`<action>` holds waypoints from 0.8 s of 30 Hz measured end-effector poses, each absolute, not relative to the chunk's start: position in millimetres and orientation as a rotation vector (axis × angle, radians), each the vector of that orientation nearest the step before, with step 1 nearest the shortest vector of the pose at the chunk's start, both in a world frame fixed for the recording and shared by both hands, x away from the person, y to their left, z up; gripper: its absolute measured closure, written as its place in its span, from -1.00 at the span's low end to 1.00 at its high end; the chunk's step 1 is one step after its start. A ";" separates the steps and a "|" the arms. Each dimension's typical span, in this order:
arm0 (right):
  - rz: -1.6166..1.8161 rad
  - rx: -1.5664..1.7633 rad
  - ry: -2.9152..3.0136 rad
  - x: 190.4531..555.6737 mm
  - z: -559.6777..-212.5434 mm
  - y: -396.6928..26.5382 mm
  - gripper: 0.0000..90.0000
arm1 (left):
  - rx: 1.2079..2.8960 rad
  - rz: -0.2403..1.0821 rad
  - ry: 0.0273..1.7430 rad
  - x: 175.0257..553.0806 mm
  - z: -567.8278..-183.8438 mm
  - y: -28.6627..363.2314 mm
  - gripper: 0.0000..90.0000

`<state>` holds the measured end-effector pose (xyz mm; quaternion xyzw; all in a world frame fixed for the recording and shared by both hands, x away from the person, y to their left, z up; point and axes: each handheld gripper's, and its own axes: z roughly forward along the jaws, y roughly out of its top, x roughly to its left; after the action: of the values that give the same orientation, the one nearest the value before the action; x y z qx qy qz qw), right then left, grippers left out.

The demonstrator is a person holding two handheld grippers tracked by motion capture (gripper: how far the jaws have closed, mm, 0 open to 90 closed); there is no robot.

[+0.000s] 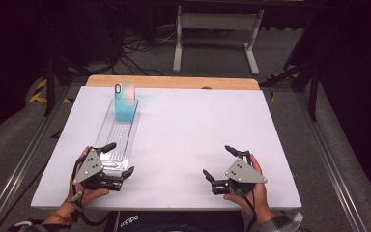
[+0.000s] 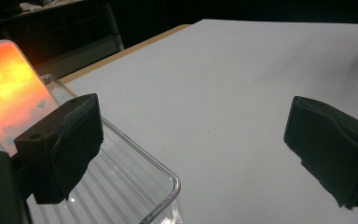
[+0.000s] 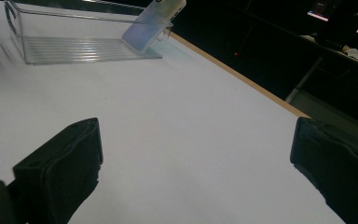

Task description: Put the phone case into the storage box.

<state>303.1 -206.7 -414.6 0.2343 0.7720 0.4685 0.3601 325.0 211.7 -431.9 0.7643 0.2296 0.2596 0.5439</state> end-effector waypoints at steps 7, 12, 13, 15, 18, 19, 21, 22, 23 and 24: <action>1.204 0.604 1.995 303.6 -415.7 -204.8 -0.93 | 1.818 0.605 0.539 324.6 -431.0 211.2 -0.88; 1.199 0.610 2.003 304.5 -416.7 -204.8 -0.93 | 1.824 0.606 0.538 325.2 -431.4 211.0 -0.88; 1.197 0.607 2.004 304.4 -416.7 -204.3 -0.93 | 1.825 0.608 0.539 325.2 -431.4 211.1 -0.88; 1.194 0.605 2.009 304.5 -416.8 -203.7 -0.93 | 1.825 0.609 0.540 325.2 -431.0 211.7 -0.88; 1.191 0.604 2.014 305.4 -417.2 -203.6 -0.93 | 1.823 0.607 0.546 325.7 -431.3 211.7 -0.88; 1.191 0.604 2.014 305.7 -417.3 -203.7 -0.93 | 1.824 0.607 0.547 325.9 -431.4 211.6 -0.88; 1.189 0.605 2.020 306.5 -417.9 -204.2 -0.93 | 1.820 0.614 0.547 326.8 -431.4 211.1 -0.88; 1.189 0.605 2.020 306.5 -417.9 -204.2 -0.93 | 1.820 0.614 0.547 326.8 -431.4 211.1 -0.88; 1.186 0.604 2.024 306.7 -418.2 -204.4 -0.93 | 1.825 0.614 0.545 327.3 -431.0 211.1 -0.88; 1.181 0.603 2.026 306.8 -418.7 -204.5 -0.93 | 1.825 0.611 0.548 327.6 -431.0 210.8 -0.88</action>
<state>306.8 -204.5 -418.7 0.2332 0.7830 0.4565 0.3522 327.6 210.8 -431.0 0.7676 0.2304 0.2570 0.5400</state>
